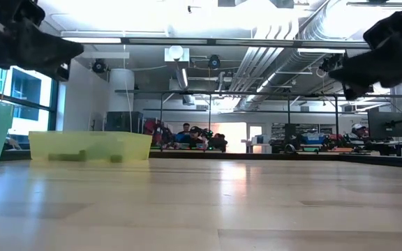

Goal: Sort blocks
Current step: Return to Home Position

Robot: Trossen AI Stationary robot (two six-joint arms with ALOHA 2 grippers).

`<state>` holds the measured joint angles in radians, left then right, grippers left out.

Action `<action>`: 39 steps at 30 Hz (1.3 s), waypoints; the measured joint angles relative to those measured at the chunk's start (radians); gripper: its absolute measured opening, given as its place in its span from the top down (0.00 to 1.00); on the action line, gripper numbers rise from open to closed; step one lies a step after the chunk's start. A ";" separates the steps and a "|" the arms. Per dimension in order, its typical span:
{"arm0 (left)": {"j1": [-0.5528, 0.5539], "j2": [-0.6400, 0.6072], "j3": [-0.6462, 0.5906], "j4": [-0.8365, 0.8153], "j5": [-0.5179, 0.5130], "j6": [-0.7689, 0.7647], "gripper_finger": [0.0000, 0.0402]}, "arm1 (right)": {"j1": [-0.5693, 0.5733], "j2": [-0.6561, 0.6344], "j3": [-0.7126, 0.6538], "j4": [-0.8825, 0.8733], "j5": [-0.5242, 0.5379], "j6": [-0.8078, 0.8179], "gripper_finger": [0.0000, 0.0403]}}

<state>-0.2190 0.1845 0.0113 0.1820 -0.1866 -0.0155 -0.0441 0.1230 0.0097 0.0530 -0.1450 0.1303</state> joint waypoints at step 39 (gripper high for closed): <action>-0.064 -0.034 0.000 -0.128 -0.138 0.020 1.00 | -0.002 0.007 0.000 -0.037 0.161 0.071 0.64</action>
<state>-0.2832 0.1505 0.0116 0.0540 -0.3248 0.0040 -0.0460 0.1303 0.0097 0.0158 0.0158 0.2016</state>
